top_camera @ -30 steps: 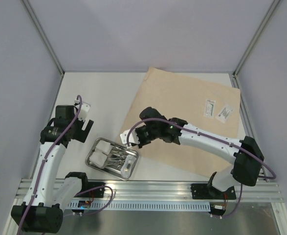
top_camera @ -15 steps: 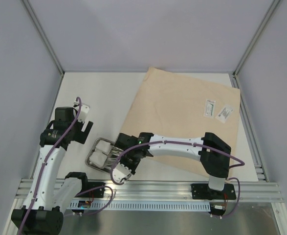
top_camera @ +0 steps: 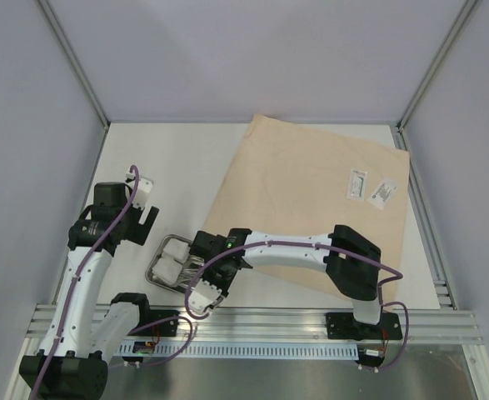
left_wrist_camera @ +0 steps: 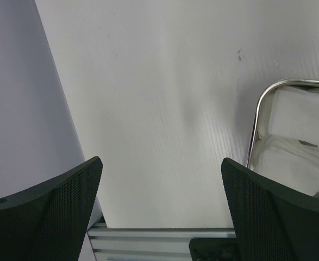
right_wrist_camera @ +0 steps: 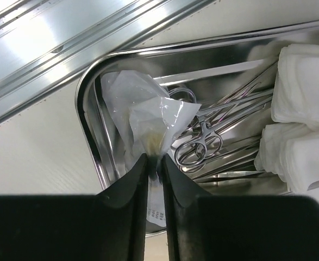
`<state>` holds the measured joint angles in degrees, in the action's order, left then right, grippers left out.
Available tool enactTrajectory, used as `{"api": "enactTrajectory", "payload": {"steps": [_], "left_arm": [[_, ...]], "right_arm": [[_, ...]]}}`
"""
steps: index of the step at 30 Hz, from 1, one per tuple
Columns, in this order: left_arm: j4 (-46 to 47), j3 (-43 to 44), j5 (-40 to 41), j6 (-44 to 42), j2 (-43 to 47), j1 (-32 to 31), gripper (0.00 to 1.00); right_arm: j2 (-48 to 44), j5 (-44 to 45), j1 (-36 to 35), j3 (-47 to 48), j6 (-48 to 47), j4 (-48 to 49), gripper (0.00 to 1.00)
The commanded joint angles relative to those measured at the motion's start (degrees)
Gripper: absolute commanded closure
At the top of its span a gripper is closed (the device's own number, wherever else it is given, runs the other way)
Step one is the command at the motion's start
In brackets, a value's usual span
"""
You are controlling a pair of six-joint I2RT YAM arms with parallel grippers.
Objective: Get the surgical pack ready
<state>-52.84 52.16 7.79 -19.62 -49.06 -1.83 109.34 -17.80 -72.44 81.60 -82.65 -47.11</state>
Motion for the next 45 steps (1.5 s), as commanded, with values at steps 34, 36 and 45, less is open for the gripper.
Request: {"api": "enactTrajectory", "payload": {"steps": [34,36,45], "left_arm": [[1.0,0.7,-1.4,0.1,-0.1,0.3,0.0],[0.9,0.7,-1.8,0.1,-0.2,0.3,0.0],[1.1,1.0,-4.9,0.0,-2.8,0.3,0.0]], "right_arm": [[-25.9,16.5,22.0,-10.7,54.8,30.5,0.55],[-27.1,24.0,28.8,-11.5,64.9,30.1,0.52],[-16.9,24.8,64.6,-7.4,93.5,15.0,0.44]]}}
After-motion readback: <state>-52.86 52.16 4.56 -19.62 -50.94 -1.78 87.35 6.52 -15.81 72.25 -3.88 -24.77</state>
